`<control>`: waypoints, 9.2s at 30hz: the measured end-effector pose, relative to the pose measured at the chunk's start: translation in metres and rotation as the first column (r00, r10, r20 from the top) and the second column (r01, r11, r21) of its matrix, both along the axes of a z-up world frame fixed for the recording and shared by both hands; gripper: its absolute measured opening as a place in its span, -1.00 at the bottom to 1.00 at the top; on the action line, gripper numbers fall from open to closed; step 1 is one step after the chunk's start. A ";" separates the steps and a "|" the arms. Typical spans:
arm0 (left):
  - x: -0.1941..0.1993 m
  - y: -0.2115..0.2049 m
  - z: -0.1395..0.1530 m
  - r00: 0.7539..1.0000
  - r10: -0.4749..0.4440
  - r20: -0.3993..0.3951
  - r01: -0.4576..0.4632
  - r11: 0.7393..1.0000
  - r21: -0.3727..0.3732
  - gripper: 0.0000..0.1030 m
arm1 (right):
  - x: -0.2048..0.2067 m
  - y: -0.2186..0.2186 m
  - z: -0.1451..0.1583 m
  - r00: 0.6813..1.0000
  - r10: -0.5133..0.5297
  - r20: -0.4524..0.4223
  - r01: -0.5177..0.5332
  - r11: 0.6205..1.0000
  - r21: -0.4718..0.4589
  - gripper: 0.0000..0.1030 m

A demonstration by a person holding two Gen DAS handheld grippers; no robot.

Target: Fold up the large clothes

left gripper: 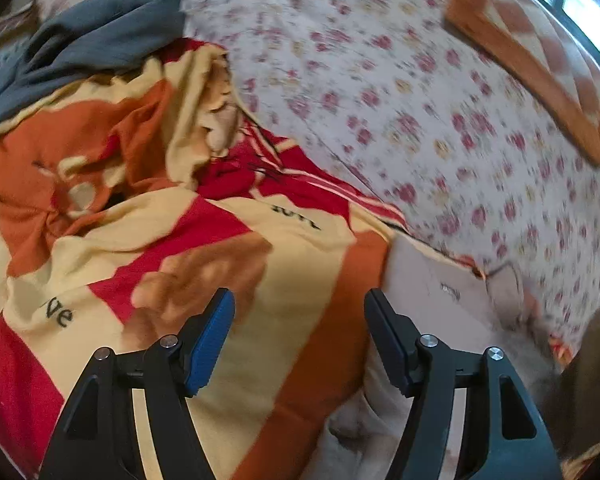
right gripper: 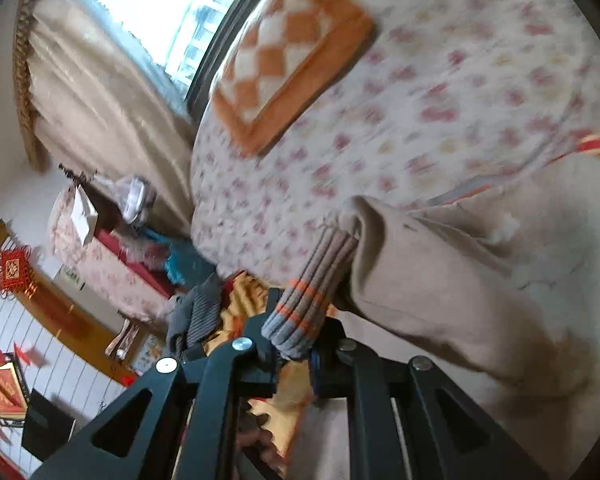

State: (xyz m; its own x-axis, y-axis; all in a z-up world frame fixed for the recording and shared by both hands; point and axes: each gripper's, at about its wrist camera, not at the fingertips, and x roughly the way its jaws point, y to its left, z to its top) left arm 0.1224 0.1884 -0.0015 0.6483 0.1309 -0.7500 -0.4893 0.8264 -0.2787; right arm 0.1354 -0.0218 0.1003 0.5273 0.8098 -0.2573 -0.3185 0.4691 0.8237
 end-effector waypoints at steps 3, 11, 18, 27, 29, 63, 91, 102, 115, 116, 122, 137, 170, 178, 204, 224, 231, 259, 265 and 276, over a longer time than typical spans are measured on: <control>0.003 0.003 -0.005 1.000 -0.007 -0.013 0.007 1.000 -0.023 0.05 | 0.028 0.042 -0.027 1.000 -0.002 -0.024 0.000 0.997 -0.076 -0.63; 0.013 -0.014 -0.004 0.996 -0.092 -0.001 0.092 0.995 -0.028 0.05 | 0.016 0.017 -0.102 0.976 0.087 -0.198 -0.134 0.962 -0.238 0.06; 0.017 -0.050 -0.005 0.948 -0.309 0.072 0.315 0.944 -0.096 0.05 | -0.023 -0.095 -0.064 0.989 0.084 0.120 0.016 0.752 -0.659 0.06; 0.061 -0.072 -0.040 0.911 -0.407 0.059 0.409 0.879 -0.244 0.01 | -0.014 -0.218 -0.065 0.965 -0.191 0.179 0.261 0.677 -0.688 0.31; 0.069 -0.071 -0.045 0.912 -0.405 0.071 0.408 0.871 -0.274 -0.21 | -0.011 -0.240 -0.064 0.949 -0.268 0.169 0.307 0.645 -0.700 0.31; 0.021 -0.058 0.021 0.932 -0.290 0.218 0.292 0.956 0.026 -0.67 | 0.018 -0.154 -0.114 0.997 -0.069 0.040 0.076 0.650 -0.756 -0.53; 0.051 -0.102 -0.031 0.926 -0.375 -0.053 0.377 0.925 0.041 -0.16 | 0.111 -0.168 -0.142 0.963 -0.261 -0.066 0.092 0.550 -0.830 -0.57; 0.040 -0.112 0.004 0.931 -0.365 -0.018 0.361 0.913 0.188 -0.17 | 0.077 -0.156 -0.101 0.964 -0.254 0.078 0.210 0.550 -0.808 -0.55; 0.057 -0.133 -0.037 0.887 -0.421 -0.189 0.456 0.864 0.213 0.17 | 0.054 -0.108 -0.141 0.999 -0.038 0.009 0.029 0.571 -0.821 0.08; 0.058 -0.137 -0.039 0.885 -0.420 -0.203 0.460 0.856 0.234 0.21 | 0.053 -0.105 -0.140 1.000 -0.020 0.009 0.019 0.568 -0.823 0.24; 0.057 -0.146 -0.043 0.883 -0.413 -0.222 0.464 0.841 0.278 0.30 | 0.060 -0.107 -0.149 0.999 0.032 0.003 -0.016 0.588 -0.808 0.57; 0.058 -0.150 -0.046 0.884 -0.403 -0.236 0.462 0.829 0.314 0.38 | 0.002 -0.114 -0.096 0.994 0.005 0.109 0.085 0.588 -0.804 0.37; 0.057 -0.154 -0.048 0.887 -0.394 -0.240 0.457 0.822 0.340 0.46 | 0.000 -0.108 -0.147 0.996 0.064 0.068 0.021 0.553 -0.833 0.61; 0.057 -0.153 -0.047 0.888 -0.395 -0.234 0.455 0.825 0.335 0.46 | 0.000 -0.108 -0.147 0.996 0.065 0.069 0.021 0.554 -0.832 0.62; 0.010 -0.133 0.005 0.914 -0.389 -0.115 0.403 0.845 0.352 0.40 | -0.064 -0.153 -0.090 0.983 0.052 0.176 0.127 0.502 -0.855 0.58; -0.183 -0.049 0.014 0.931 -0.359 -0.070 0.366 0.903 0.227 0.40 | -0.248 -0.296 -0.095 0.977 -0.175 0.124 0.213 0.730 -0.649 0.59; -0.204 -0.052 0.015 0.918 -0.392 -0.064 0.397 0.899 0.184 0.40 | -0.247 -0.299 -0.096 0.972 -0.215 0.091 0.224 0.747 -0.626 0.59; -0.276 -0.133 -0.058 0.711 -0.673 -0.202 0.679 0.732 -0.047 -0.99 | -0.289 -0.219 -0.185 0.943 0.134 -0.305 -0.315 0.657 -0.685 -0.59; -0.288 -0.130 -0.022 0.694 -0.712 -0.106 0.715 0.699 -0.014 -1.00 | -0.311 -0.227 -0.136 0.943 0.239 -0.232 -0.333 0.660 -0.673 -0.77; -0.295 -0.087 0.073 0.636 -0.727 0.257 0.757 0.653 -0.024 -1.00 | -0.317 -0.306 -0.034 0.962 0.266 0.056 -0.217 0.876 -0.430 -0.79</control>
